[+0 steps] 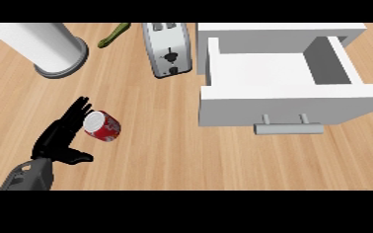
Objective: Pick up the can, place it into the drawer and close the drawer
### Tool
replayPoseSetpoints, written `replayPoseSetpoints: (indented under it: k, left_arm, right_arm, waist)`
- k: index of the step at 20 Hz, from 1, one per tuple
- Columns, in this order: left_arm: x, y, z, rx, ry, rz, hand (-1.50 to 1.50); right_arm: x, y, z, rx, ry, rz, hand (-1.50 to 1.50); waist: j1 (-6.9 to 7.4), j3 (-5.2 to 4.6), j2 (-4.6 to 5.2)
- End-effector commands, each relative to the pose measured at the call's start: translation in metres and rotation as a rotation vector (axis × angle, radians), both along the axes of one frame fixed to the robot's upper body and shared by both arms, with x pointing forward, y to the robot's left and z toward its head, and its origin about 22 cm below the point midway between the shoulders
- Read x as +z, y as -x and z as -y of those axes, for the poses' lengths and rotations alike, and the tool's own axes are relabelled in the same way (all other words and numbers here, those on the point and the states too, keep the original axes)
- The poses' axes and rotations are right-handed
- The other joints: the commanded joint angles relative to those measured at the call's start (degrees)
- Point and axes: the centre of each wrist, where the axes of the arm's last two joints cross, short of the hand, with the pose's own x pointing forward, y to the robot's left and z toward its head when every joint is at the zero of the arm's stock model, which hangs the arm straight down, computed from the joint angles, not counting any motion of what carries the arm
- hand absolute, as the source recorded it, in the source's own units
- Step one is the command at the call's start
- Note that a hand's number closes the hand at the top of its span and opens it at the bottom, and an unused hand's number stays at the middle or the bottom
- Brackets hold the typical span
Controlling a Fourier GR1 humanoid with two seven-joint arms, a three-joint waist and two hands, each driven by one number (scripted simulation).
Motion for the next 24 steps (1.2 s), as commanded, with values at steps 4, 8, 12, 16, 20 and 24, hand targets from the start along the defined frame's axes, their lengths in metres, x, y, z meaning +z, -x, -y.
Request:
replayPoseSetpoints:
  k: [4, 8, 12, 16, 20, 24]
  left_arm:
    - [-0.017, 0.003, 0.007, -0.004, 0.034, -0.035, -1.5]
    - [-0.012, -0.021, 0.02, 0.006, 0.078, -0.015, -1.5]
    - [-0.018, -0.017, 0.022, 0.001, 0.128, -0.047, -1.5]
    - [-0.014, -0.019, 0.018, -0.037, 0.177, -0.037, 1.5]
    - [-0.005, -0.041, 0.038, -0.142, 0.2, -0.05, 1.5]
    - [-0.001, -0.046, 0.048, -0.192, 0.236, 0.018, 1.5]
  right_arm:
    - [0.004, 0.002, 0.001, 0.0, -0.019, -0.018, -1.5]
    - [0.0, 0.005, -0.004, 0.005, -0.021, -0.012, -1.5]
    - [0.004, 0.005, -0.013, 0.012, -0.002, -0.02, -1.5]
    - [0.002, 0.022, 0.002, 0.015, -0.019, -0.02, -1.5]
    - [0.003, 0.001, -0.015, 0.025, -0.03, -0.022, -1.5]
    - [0.009, 0.007, -0.003, 0.007, -0.047, 0.004, -1.5]
  waist:
    - [0.18, 0.02, -0.06]
    - [-0.5, -0.05, 0.16]
    - [-0.38, -0.04, 0.16]
    - [-0.52, -0.03, 0.08]
    - [-0.09, 0.0, 0.06]
    - [0.18, 0.03, -0.12]
